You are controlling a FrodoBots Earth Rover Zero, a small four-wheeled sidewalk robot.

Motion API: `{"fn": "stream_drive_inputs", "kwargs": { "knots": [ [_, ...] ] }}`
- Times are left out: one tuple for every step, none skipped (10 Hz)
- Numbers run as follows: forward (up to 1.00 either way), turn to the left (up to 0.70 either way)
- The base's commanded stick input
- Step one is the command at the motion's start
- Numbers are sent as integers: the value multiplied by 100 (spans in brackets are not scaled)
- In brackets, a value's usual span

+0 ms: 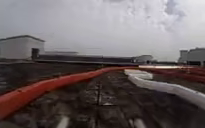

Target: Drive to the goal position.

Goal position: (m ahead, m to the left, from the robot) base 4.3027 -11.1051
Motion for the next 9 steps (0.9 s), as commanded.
{"fn": "stream_drive_inputs", "kwargs": {
  "knots": [
    [70,0],
    [70,0],
    [70,0],
    [70,0],
    [70,0],
    [70,0],
    [70,0],
    [70,-5],
    [70,-7]
  ]
}}
